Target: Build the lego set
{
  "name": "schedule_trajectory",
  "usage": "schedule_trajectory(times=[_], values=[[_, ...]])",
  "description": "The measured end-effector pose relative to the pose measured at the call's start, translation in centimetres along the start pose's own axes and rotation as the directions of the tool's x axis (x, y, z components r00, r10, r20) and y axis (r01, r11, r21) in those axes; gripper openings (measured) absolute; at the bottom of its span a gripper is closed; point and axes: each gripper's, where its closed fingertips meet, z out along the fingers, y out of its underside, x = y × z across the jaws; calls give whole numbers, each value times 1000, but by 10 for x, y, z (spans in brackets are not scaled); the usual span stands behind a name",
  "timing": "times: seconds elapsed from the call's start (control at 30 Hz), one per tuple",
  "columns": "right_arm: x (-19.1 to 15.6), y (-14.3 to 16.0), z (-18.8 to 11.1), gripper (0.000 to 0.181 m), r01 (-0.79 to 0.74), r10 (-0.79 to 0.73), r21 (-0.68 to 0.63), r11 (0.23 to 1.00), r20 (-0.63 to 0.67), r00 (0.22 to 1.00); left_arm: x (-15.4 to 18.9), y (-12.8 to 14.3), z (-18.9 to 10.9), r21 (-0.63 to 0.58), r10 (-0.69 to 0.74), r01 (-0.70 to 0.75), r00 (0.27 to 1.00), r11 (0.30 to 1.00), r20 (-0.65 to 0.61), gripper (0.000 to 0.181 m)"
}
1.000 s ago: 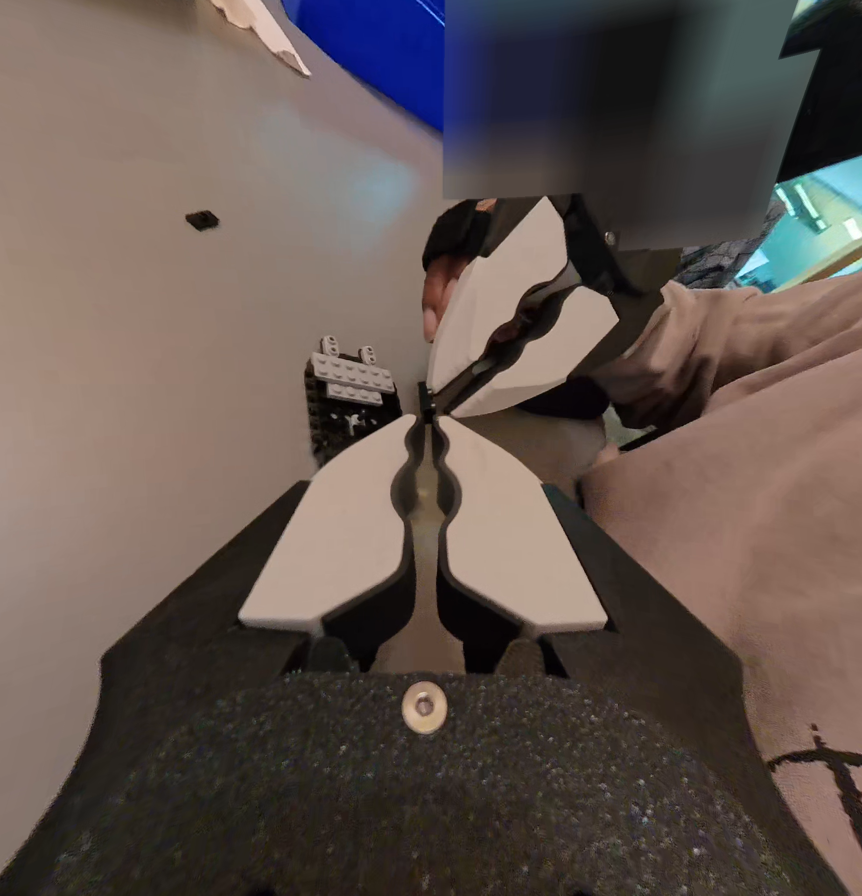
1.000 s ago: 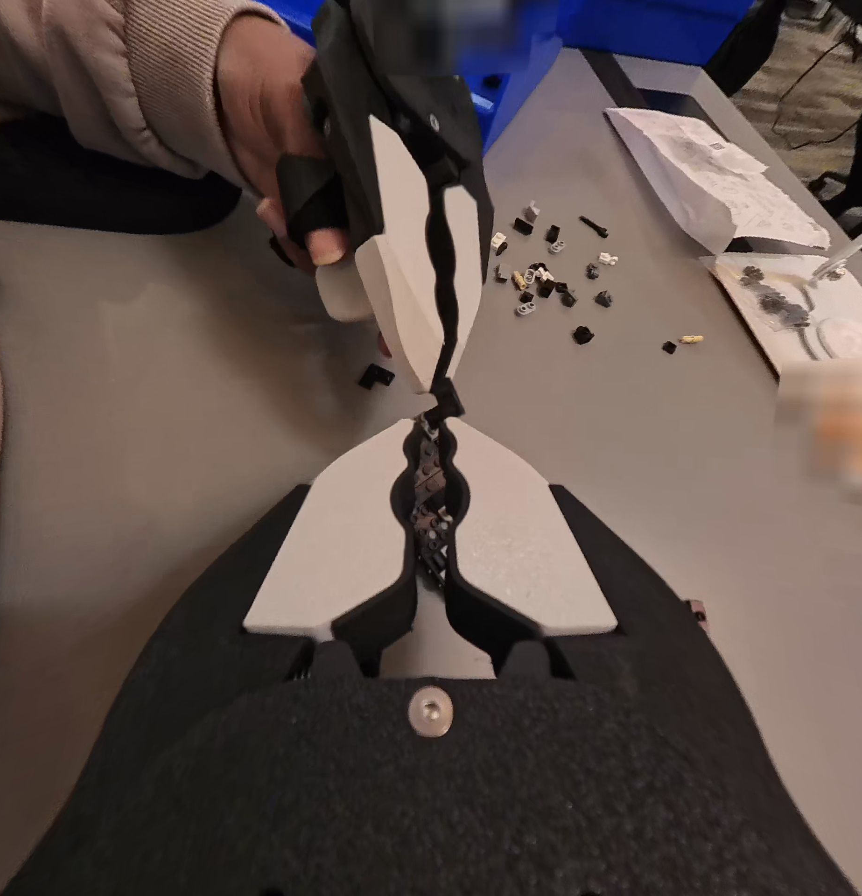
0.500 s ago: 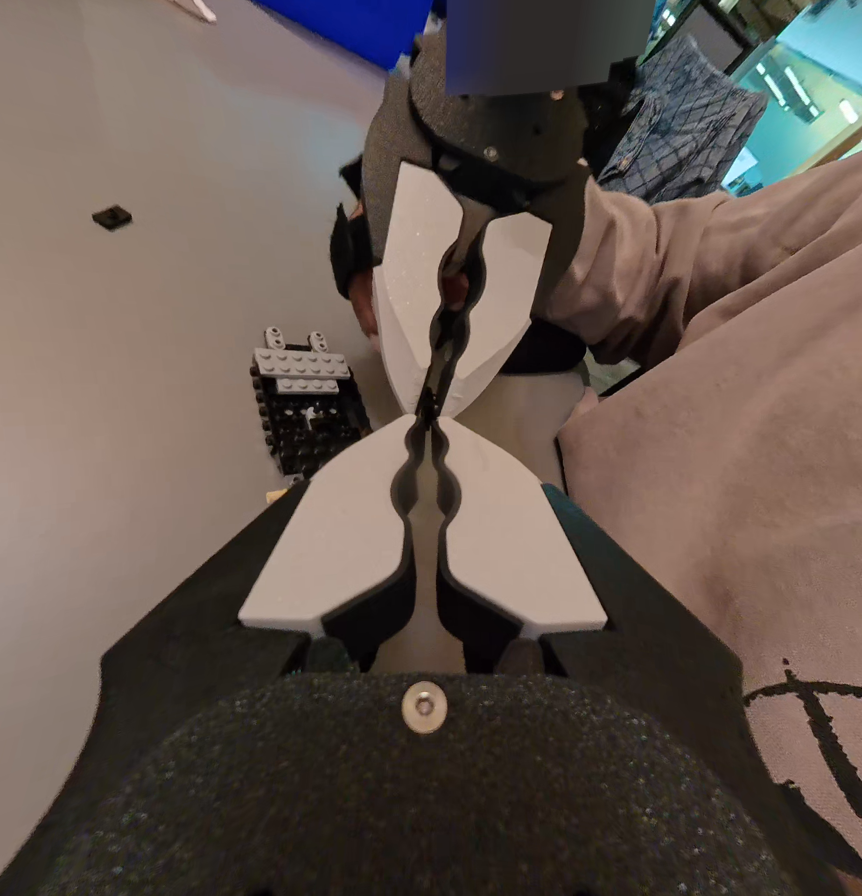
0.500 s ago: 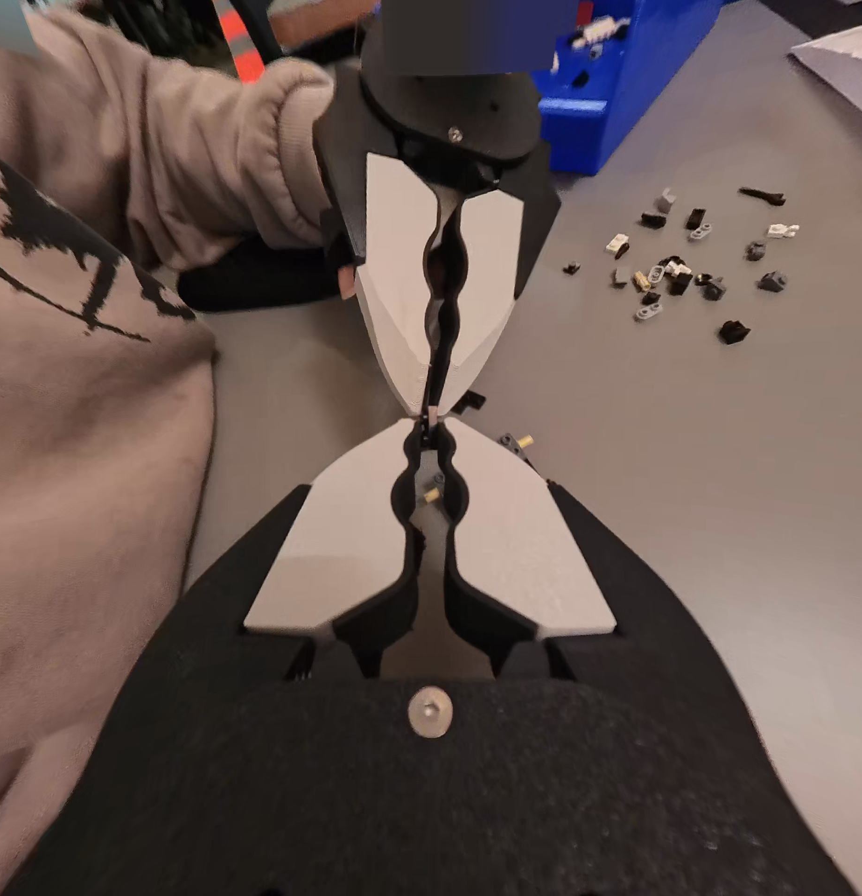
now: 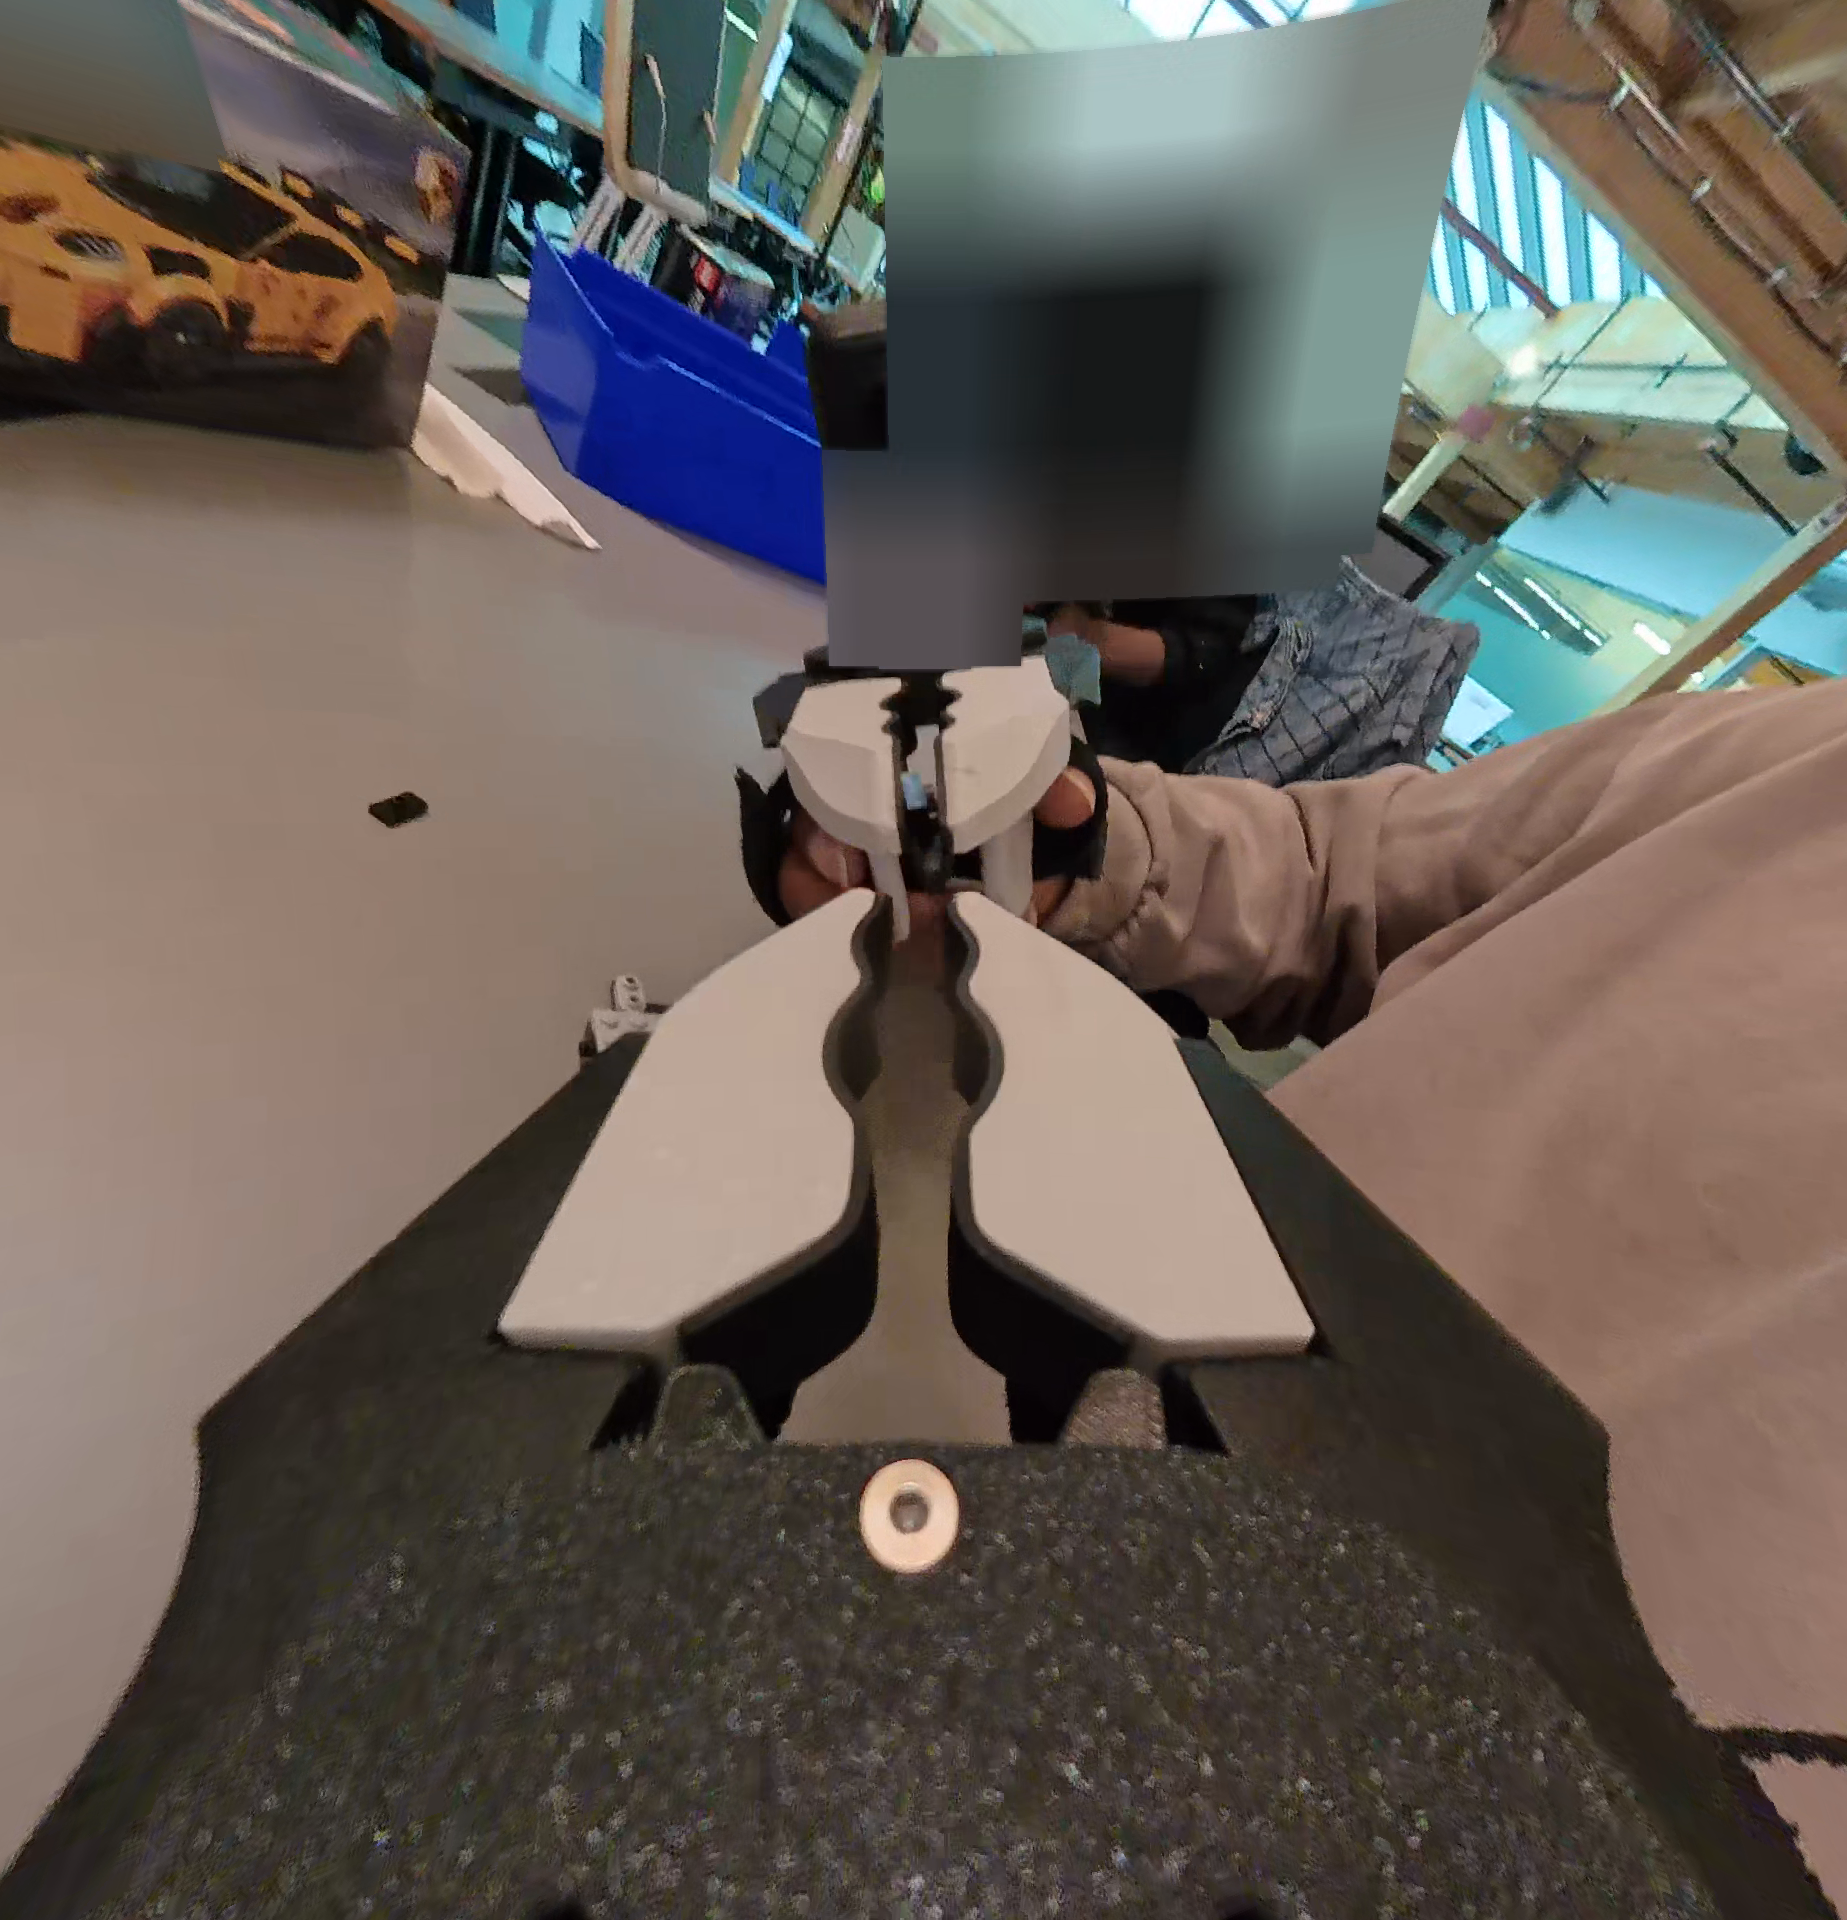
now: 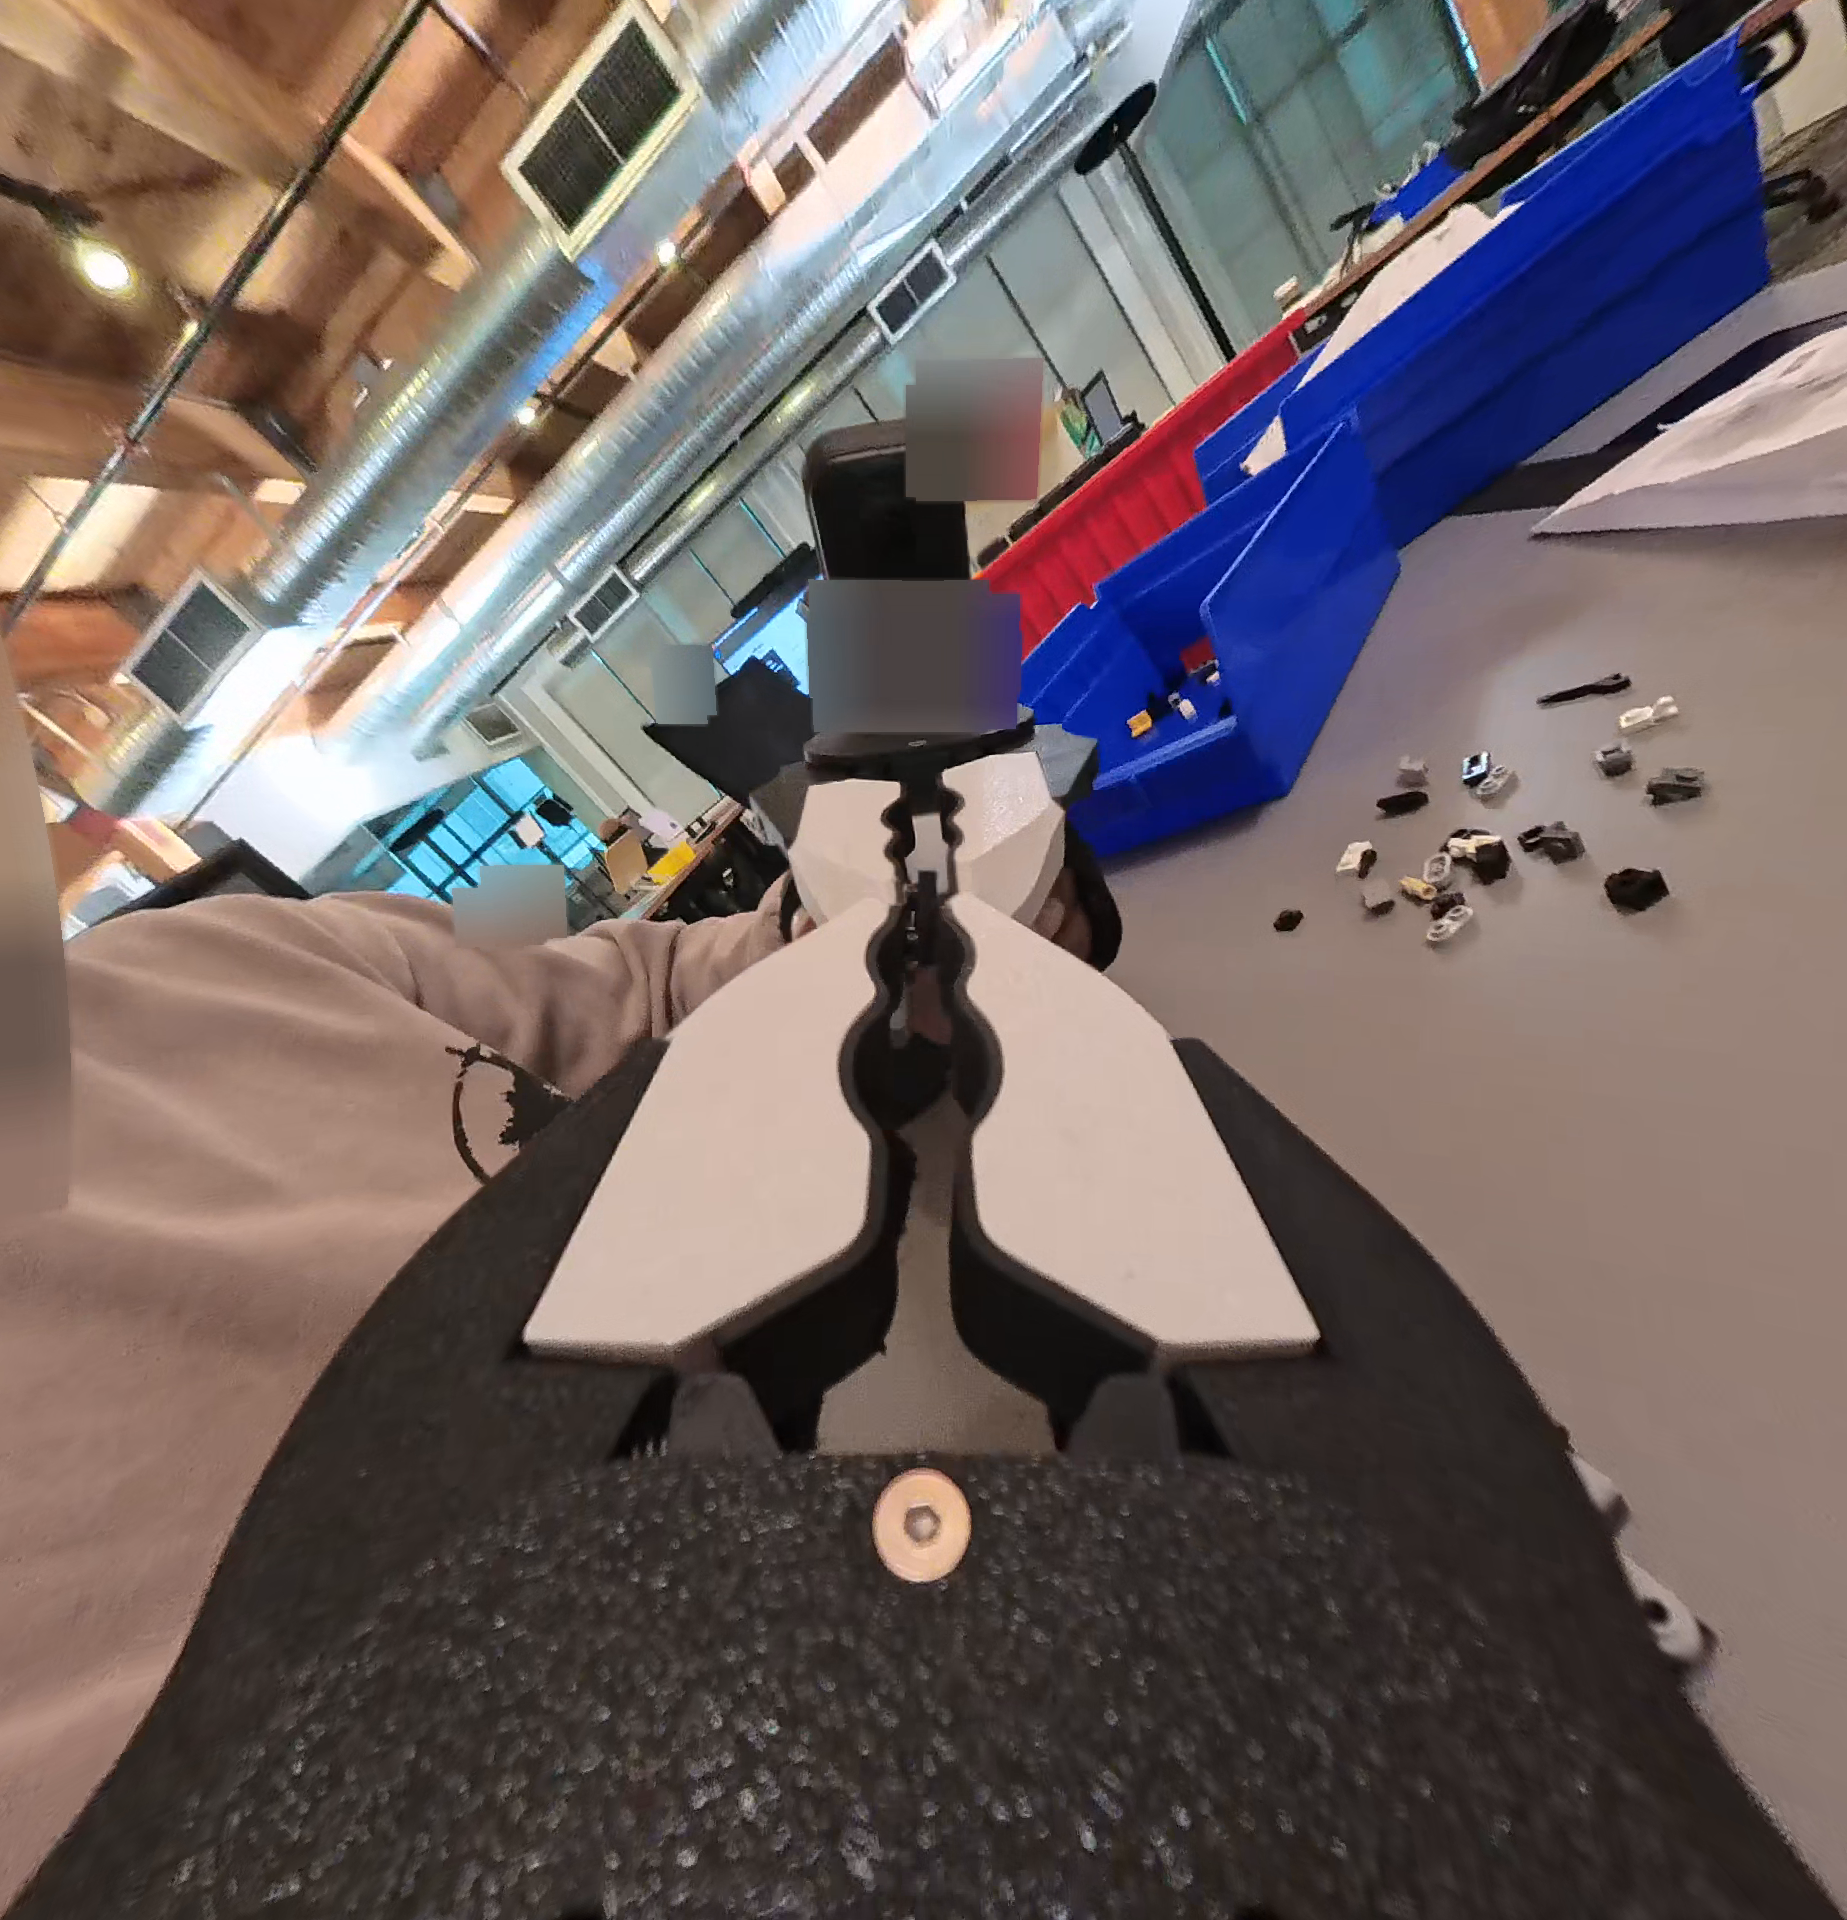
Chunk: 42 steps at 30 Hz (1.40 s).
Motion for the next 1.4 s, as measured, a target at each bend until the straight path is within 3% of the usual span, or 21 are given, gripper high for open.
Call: schedule_trajectory(times=[0.37,0.5,0.57,0.7,0.8,0.93,1.1,1.4], values=[[-1,3,5,5,49,-49,-1,999,0,999,4,-1,2,2,-42,42,999,999,-32,4],[-6,7,1,14,194,-193,-93,977,23,981,6,5,-1,-39,-90,88,994,995,-60,4],[-6,6,-5,20,360,-363,-178,916,15,932,6,9,-2,-71,-106,101,993,992,-60,4],[8,14,-15,31,657,-717,-434,617,36,697,7,14,-2,-111,-140,132,988,985,-66,4],[13,23,-14,33,731,-808,-529,430,135,573,4,18,-2,-124,-171,162,983,979,-73,4],[21,30,-8,34,773,-853,-577,264,235,467,-3,23,-3,-130,-204,196,978,972,-52,5],[28,34,-2,33,782,-856,-596,180,297,424,-11,29,-3,-151,-242,235,970,960,-27,5],[36,41,4,19,782,-850,-607,139,333,409,-19,35,-4,-162,-295,291,955,943,-3,5]])
